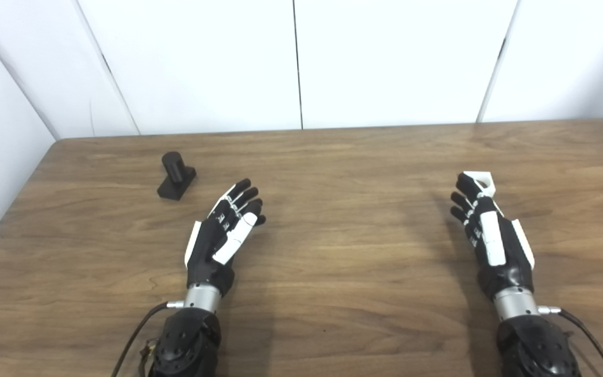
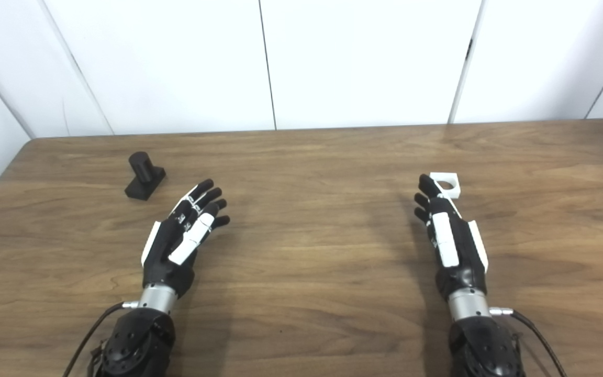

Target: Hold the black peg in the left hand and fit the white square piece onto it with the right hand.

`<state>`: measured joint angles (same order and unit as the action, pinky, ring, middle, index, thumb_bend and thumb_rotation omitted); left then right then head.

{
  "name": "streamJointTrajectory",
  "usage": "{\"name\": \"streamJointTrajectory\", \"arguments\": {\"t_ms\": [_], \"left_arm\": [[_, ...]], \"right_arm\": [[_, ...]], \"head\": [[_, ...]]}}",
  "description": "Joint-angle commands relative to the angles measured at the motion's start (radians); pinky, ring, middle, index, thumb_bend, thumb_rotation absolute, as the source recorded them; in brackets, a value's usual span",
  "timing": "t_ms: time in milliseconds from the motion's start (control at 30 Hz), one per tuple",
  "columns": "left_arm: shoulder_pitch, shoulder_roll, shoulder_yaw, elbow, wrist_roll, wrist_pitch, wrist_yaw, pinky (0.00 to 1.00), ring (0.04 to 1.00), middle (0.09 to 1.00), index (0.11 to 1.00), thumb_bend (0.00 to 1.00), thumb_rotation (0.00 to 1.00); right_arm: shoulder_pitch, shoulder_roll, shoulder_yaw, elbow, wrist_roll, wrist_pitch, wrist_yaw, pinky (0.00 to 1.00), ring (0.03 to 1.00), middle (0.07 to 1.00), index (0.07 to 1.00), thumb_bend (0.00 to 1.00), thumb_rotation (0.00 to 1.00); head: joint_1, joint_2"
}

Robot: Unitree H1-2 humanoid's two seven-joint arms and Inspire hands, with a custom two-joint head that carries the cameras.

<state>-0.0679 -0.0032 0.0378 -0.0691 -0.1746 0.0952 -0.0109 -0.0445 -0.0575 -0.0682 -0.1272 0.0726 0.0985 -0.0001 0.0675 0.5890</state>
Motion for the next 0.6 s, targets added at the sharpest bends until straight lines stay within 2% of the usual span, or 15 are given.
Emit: {"name": "streamJointTrajectory", "arguments": {"t_ms": [0,167,267,367,567], "left_arm": [[-0.032,0.005,0.0,-0.025,0.008,-0.037,-0.011,0.73,0.828,0.854,0.842,0.56,0.4],[-0.031,0.005,0.0,-0.032,0.008,-0.029,-0.009,0.73,0.822,0.85,0.838,0.56,0.38],[-0.028,0.0,-0.004,-0.034,0.016,-0.03,-0.005,0.73,0.822,0.848,0.835,0.54,0.38],[-0.023,-0.014,-0.019,-0.021,0.042,-0.053,0.005,0.72,0.816,0.847,0.824,0.49,0.36],[-0.021,-0.046,-0.024,0.01,0.057,-0.073,0.016,0.71,0.816,0.833,0.814,0.53,0.34]], "right_arm": [[-0.034,0.006,-0.002,-0.028,0.001,-0.051,-0.001,0.9,0.912,0.926,0.887,0.73,0.9],[-0.033,0.007,-0.002,-0.033,0.007,-0.048,0.0,0.9,0.909,0.927,0.887,0.73,0.9],[-0.03,0.005,-0.006,-0.035,0.015,-0.047,0.003,0.9,0.907,0.927,0.886,0.72,0.9],[-0.021,-0.001,-0.017,-0.036,0.039,-0.047,0.011,0.94,0.93,0.942,0.901,0.71,0.9],[-0.01,-0.034,-0.038,-0.005,0.075,-0.074,0.041,0.91,0.914,0.929,0.901,0.73,0.91]], "head": [[0.0,0.002],[0.009,0.006],[0.083,-0.007],[0.163,-0.022],[0.227,-0.035]]}}
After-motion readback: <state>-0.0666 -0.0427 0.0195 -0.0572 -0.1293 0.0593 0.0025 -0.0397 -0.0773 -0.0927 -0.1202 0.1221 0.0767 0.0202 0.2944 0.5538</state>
